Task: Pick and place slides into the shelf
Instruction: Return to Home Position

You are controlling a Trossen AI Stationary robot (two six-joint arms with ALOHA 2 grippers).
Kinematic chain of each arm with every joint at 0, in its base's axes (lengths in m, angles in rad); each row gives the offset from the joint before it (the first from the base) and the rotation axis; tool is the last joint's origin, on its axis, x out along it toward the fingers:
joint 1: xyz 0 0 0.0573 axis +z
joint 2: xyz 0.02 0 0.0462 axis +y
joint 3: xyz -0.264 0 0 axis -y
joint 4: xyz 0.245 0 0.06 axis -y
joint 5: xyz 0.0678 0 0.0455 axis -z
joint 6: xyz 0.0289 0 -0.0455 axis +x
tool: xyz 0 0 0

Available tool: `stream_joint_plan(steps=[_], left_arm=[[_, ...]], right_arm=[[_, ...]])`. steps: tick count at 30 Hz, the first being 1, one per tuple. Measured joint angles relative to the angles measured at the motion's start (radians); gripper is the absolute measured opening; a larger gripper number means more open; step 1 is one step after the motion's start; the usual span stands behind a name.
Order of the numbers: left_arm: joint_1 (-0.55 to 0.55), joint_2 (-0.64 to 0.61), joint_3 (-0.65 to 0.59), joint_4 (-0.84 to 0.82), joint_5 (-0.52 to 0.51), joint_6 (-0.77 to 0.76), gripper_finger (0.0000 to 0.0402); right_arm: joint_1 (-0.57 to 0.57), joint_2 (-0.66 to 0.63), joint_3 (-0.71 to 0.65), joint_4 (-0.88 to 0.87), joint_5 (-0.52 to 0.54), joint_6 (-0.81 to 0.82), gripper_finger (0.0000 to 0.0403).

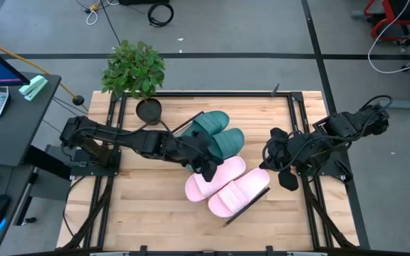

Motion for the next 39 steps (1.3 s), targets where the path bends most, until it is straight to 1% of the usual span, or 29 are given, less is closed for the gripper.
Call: stream_joint_plan(steps=[5,7,9,11,15,17,19,21,24,29,32,35,39], left_arm=[[-0.023,0.002,-0.005,0.119,-0.003,0.213,0.0009],[-0.030,0.001,-0.047,0.211,0.020,0.256,0.0005],[-0.031,0.001,-0.108,0.345,0.070,0.281,0.0008],[-0.033,-0.001,-0.175,0.520,0.115,0.305,0.0011],[-0.016,-0.006,-0.305,0.840,0.160,0.309,0.0005],[-0.008,-0.014,-0.366,0.958,0.186,0.309,0.0005],[-0.003,-0.039,-0.426,1.035,0.188,0.309,0.0008],[0.001,-0.083,-0.487,1.060,0.179,0.312,0.0009],[0.001,-0.162,-0.584,1.054,0.137,0.328,0.0004],[-0.005,-0.335,-0.718,1.062,0.014,0.399,0.0008],[-0.014,-0.442,-0.791,1.032,-0.046,0.469,0.0004],[-0.030,-0.554,-0.861,1.017,-0.086,0.522,0.0005],[-0.048,-0.704,-0.958,0.976,-0.093,0.547,0.0008]], right_arm=[[0.000,0.000,0.000,-0.032,0.000,0.000,0.0004],[0.000,0.000,0.000,-0.038,0.000,0.000,0.0004],[0.000,0.000,0.000,-0.038,0.000,0.000,0.0004],[0.000,0.000,0.000,-0.039,0.000,0.000,0.0005],[0.000,0.000,0.000,-0.038,0.000,0.000,0.0003],[0.000,0.000,0.000,-0.039,0.000,0.008,0.0003],[0.000,0.000,0.000,-0.039,0.000,0.011,0.0004],[0.000,0.000,0.000,-0.039,0.000,0.023,0.0004],[-0.001,0.000,0.000,-0.038,0.001,0.037,0.0003],[-0.003,0.000,0.000,-0.038,0.039,0.051,0.0003],[-0.024,0.000,0.000,-0.035,0.050,0.063,0.0005],[-0.047,0.000,0.000,-0.035,0.051,0.078,0.0004],[-0.075,0.000,0.000,-0.034,0.051,0.091,0.0003]])
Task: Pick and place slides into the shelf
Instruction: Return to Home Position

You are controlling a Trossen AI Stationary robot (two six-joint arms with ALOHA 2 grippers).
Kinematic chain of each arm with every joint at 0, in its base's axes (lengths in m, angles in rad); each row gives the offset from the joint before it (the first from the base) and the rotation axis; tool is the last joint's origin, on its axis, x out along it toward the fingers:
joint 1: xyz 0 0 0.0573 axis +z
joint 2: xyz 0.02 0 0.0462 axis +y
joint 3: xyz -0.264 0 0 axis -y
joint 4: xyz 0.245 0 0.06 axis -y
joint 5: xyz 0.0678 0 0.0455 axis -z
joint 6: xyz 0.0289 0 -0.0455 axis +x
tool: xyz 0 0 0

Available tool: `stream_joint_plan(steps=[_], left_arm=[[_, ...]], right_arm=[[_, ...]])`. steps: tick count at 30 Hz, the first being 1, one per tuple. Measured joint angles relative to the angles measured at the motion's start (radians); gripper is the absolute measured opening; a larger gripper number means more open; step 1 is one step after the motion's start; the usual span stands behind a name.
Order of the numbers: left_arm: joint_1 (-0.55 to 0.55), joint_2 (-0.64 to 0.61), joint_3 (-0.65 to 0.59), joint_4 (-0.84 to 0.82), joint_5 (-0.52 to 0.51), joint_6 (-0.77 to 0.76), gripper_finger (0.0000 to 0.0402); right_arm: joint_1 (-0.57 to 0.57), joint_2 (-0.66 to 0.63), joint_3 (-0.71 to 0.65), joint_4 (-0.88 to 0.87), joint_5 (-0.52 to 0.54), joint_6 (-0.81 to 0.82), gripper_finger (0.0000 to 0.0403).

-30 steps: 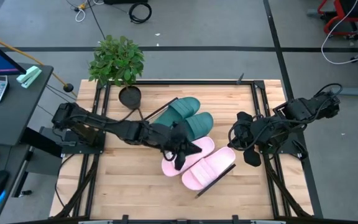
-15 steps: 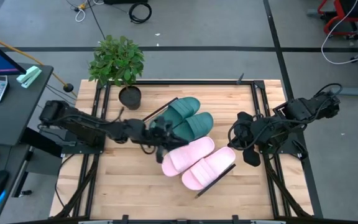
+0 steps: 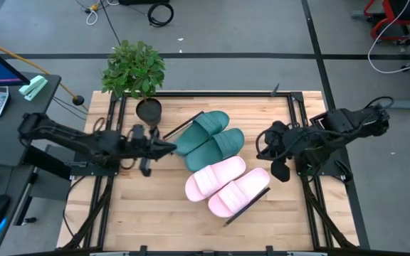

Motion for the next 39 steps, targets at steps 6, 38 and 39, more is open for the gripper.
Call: stream_joint_plan(steps=[6,38,39], left_arm=[[-0.029,-0.219,-0.130,-0.085,0.007,0.017,0.0006],[0.228,-0.794,-0.350,-0.379,0.351,0.132,0.0003],[0.236,-0.807,-0.350,-0.384,0.351,0.130,0.0005]], right_arm=[[-0.035,0.000,0.000,0.000,-0.001,0.026,0.0007],[-0.046,0.000,0.000,0.000,0.089,0.367,0.0006],[-0.046,0.000,0.000,-0.001,0.095,0.377,0.0007]])
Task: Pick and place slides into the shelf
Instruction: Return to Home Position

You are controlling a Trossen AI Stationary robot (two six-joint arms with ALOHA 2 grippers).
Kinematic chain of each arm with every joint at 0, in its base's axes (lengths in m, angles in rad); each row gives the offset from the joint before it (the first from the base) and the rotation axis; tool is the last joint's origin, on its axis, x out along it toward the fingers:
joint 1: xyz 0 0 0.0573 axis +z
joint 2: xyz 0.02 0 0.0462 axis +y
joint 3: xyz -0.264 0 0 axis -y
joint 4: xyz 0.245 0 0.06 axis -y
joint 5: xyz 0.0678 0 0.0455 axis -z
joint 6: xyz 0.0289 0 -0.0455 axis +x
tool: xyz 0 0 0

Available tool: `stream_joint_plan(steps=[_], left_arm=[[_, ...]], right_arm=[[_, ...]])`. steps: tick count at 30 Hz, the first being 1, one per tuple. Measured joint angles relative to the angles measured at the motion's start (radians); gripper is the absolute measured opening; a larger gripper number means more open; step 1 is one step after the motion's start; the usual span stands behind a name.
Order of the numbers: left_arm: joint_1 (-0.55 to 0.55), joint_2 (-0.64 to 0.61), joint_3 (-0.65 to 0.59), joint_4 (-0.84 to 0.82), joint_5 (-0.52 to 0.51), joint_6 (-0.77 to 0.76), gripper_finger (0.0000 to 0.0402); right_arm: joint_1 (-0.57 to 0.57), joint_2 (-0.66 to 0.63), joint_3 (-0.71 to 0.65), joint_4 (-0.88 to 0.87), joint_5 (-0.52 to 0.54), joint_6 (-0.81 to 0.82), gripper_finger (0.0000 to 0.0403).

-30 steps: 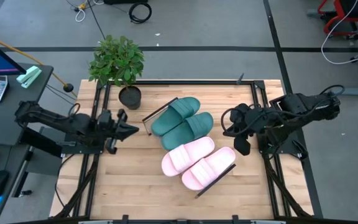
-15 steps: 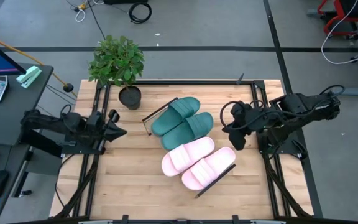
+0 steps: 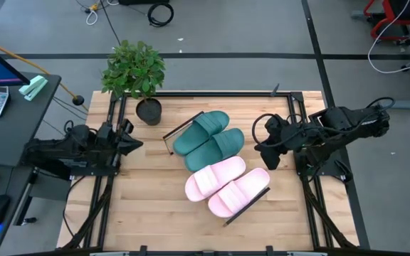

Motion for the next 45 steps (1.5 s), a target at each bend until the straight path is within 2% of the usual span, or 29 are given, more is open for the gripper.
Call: stream_joint_plan(steps=[7,12,15,19,23,34,39,42,45], left_arm=[[0.037,-0.125,0.001,-0.061,0.001,0.001,0.0003],[0.039,-0.121,-0.004,-0.183,0.011,-0.009,0.0009],[0.039,-0.127,-0.064,-0.155,0.010,-0.028,0.0007],[0.039,-0.127,-0.163,0.028,0.005,-0.081,0.0005],[0.039,-0.127,-0.200,0.096,0.004,-0.091,0.0010],[0.077,-0.126,-0.211,0.077,0.002,-0.055,0.0012],[0.083,-0.124,-0.222,0.033,0.007,-0.090,0.0004],[0.083,-0.125,-0.222,0.027,0.009,-0.109,0.0013],[0.083,-0.125,-0.222,0.000,0.000,-0.155,0.0024]], right_arm=[[0.003,0.000,0.000,0.000,0.043,0.007,0.0005],[0.002,0.000,0.000,0.000,0.067,0.006,0.0006],[0.002,0.000,0.000,0.000,0.072,0.010,0.0005],[0.002,0.000,0.000,0.000,0.072,0.035,0.0004],[0.003,0.000,0.000,0.000,0.072,0.057,0.0006],[0.003,0.000,0.000,0.000,0.072,0.051,0.0006],[0.002,0.000,0.000,-0.002,0.072,0.036,0.0005],[0.003,0.000,0.000,-0.011,0.072,0.014,0.0004],[0.009,0.000,0.000,-0.046,0.133,-0.004,0.0004]])
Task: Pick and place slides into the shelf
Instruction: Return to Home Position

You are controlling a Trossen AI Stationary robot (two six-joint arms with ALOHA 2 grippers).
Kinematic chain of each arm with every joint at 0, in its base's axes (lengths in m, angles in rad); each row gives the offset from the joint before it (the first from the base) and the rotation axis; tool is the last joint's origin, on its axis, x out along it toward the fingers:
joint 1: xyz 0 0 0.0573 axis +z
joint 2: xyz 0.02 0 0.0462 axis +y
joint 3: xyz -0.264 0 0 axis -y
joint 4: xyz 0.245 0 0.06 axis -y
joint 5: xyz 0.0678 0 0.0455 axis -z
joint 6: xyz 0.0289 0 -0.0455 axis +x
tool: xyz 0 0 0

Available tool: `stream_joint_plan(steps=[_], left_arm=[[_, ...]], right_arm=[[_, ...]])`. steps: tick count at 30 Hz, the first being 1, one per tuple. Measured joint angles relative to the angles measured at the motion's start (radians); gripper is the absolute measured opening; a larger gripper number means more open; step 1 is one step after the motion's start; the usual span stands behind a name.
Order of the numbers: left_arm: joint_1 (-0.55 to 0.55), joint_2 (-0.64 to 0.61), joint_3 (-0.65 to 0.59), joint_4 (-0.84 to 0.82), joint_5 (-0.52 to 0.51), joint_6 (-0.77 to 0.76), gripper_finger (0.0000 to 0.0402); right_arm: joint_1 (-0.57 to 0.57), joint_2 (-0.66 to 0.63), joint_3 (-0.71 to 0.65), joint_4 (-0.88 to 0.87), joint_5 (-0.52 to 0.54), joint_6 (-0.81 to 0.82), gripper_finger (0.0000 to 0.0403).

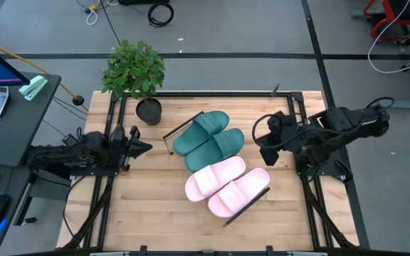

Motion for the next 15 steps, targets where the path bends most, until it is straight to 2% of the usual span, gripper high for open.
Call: stream_joint_plan(steps=[5,10,12,15], left_arm=[[0.000,0.000,0.000,-0.099,-0.001,-0.139,0.0034],[0.000,0.000,0.000,-0.166,-0.003,-0.162,0.0033],[0.000,0.000,0.000,-0.167,-0.003,-0.162,0.0030],[0.000,0.000,0.000,-0.164,-0.003,-0.162,0.0024]], right_arm=[[0.072,-0.031,0.000,-0.068,0.202,-0.008,0.0002],[0.137,-0.101,-0.077,-0.033,0.225,-0.036,0.0001],[0.164,-0.150,-0.160,0.069,0.217,-0.046,0.0001],[0.188,-0.239,-0.346,0.350,0.185,-0.111,0.0001]])
